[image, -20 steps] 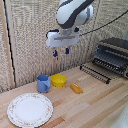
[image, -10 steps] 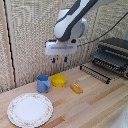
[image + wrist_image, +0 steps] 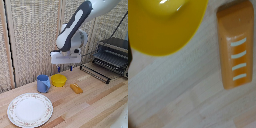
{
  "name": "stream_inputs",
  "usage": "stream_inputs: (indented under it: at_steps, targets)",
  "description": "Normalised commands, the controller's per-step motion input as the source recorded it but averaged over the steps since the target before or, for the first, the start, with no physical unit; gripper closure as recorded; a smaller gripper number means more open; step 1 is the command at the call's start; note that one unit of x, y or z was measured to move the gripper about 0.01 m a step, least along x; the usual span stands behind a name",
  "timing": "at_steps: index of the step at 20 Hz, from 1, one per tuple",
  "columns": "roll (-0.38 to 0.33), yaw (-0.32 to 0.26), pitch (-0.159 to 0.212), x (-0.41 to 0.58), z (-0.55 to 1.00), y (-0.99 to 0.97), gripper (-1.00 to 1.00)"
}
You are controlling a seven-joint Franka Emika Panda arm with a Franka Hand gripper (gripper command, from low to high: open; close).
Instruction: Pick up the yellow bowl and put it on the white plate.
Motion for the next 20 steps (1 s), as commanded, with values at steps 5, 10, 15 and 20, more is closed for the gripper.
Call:
stream_inputs:
  at_steps: [5,10,15,20]
  targets:
    - [-0.051,0.0,0.041,0.407,-0.4,-0.09,-1.0]
    - [-0.057,0.0,0.017,0.434,-0.3,0.0,-1.0]
    - [-0.014,0.0,0.031,0.248,-0.12,0.0,1.0]
    - [0.0,-0.005,0.0,0.018,-0.01,0.0,1.0]
